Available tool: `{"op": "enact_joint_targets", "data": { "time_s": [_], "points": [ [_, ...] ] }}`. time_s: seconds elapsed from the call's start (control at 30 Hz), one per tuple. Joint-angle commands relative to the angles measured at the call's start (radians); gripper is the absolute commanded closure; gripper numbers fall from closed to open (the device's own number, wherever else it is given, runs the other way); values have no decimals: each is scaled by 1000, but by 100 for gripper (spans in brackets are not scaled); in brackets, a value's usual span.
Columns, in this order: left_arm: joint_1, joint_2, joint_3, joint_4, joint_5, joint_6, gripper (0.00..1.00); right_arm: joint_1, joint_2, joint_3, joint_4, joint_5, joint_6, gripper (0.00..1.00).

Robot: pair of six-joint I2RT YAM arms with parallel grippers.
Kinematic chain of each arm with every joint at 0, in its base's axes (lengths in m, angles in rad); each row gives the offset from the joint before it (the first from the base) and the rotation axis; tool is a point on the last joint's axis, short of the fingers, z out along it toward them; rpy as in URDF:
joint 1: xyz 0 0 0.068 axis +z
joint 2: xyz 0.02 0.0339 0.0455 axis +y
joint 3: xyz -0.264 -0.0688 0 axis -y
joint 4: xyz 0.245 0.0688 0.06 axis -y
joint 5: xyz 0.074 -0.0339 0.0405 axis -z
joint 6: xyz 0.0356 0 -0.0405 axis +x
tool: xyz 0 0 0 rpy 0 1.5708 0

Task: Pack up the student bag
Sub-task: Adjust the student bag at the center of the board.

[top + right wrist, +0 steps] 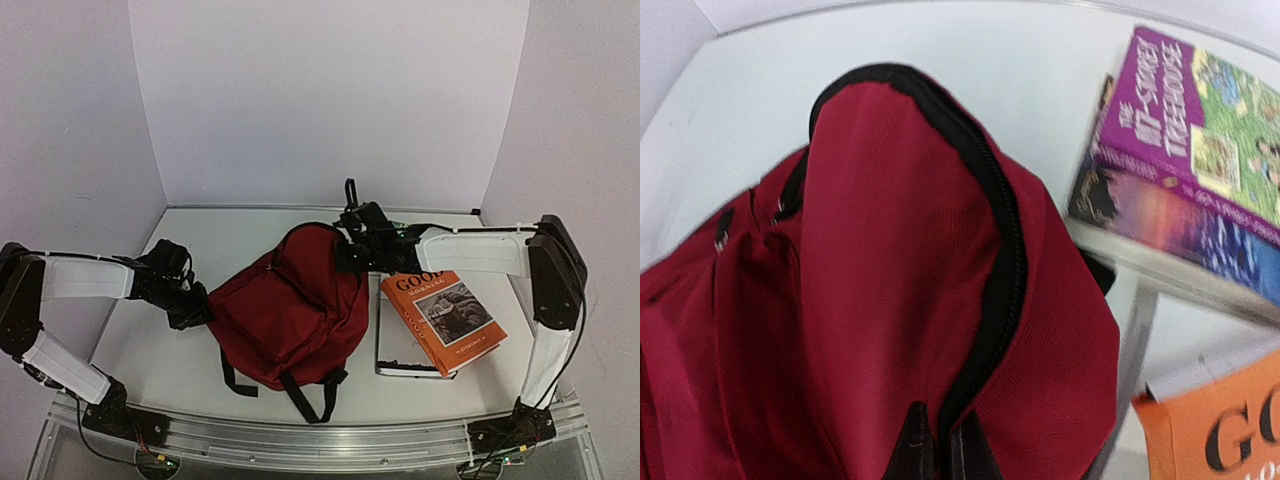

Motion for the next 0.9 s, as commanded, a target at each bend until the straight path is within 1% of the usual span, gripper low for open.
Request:
{"op": "enact_joint_targets", "data": {
  "time_s": [0.0,0.07,0.1,0.13,0.17,0.2,0.23,0.27,0.3,0.33,0.43,0.47,0.53,0.6,0.67,0.77,0.87],
  "points": [
    [-143,-107,1,83,24,6,100,-34,167,266,97,56,-92,100],
    [-206,-121,17,86,28,27,100,-36,266,403,97,41,-137,99],
    [-232,-129,24,88,28,29,100,-36,317,469,96,20,-153,93],
    [-258,-136,24,99,35,28,97,-36,345,517,93,-9,-164,81],
    [-280,-145,23,110,43,27,93,-36,366,556,91,-37,-169,67],
    [-291,-155,22,113,49,25,85,-36,377,580,89,-63,-166,50],
    [-295,-168,25,99,45,20,71,-36,371,582,88,-86,-163,37],
    [-296,-184,31,74,36,14,55,-36,358,575,88,-108,-161,27],
    [-296,-201,49,32,3,10,43,-35,336,551,88,-115,-161,23],
    [-295,-215,75,-17,-36,17,34,-34,308,516,87,-114,-160,19],
    [-278,-231,182,-130,-126,71,14,-34,173,385,85,-113,-152,8],
    [-247,-226,212,-148,-131,96,9,-35,130,335,82,-120,-149,5],
    [-167,-196,258,-155,-82,129,4,-34,51,230,74,-138,-130,2],
    [-68,-144,299,-135,-21,156,2,-35,-30,140,65,-163,-89,2],
    [-17,-68,352,-103,2,198,1,-34,-85,37,58,-194,-24,2],
    [23,94,455,-42,38,262,0,-35,-129,-70,60,-281,93,2],
    [49,240,598,-21,51,294,1,-22,-122,-146,100,-343,189,10]
  ]
}}
